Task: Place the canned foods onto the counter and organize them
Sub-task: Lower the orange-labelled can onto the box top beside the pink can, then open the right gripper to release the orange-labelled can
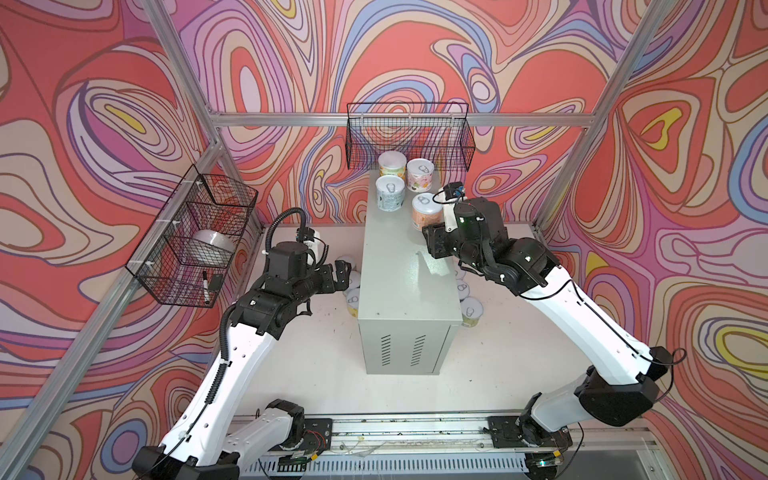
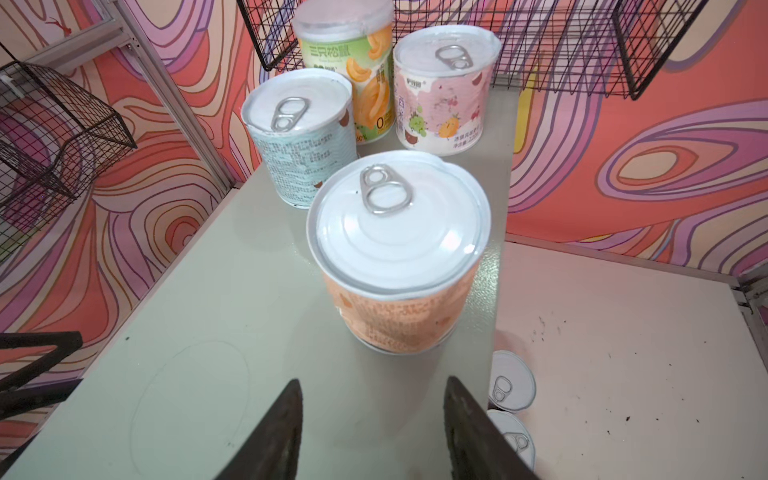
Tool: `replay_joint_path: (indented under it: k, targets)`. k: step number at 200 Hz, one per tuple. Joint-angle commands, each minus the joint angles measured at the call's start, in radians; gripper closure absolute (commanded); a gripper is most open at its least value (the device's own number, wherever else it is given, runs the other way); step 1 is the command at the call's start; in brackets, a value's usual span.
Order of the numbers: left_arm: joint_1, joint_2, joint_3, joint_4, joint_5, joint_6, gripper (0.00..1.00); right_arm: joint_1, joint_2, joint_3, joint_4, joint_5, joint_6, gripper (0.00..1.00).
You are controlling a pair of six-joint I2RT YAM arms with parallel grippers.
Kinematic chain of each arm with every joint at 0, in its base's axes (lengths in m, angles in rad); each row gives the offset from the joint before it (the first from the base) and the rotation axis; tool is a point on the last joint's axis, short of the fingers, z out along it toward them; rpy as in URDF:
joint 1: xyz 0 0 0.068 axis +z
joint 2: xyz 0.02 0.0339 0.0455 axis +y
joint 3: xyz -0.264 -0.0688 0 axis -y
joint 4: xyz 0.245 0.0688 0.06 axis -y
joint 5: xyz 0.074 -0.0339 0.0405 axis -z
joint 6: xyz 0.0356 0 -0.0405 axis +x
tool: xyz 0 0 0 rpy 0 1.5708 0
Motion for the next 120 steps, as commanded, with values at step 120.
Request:
replay_joint_path:
  k: [120]
  targets:
    - [0.008, 0.007, -0.045, 0.052, 0.031, -0.029, 0.02, -0.082, 0.153, 0.121, 0.117, -0.047, 0.004, 0.48]
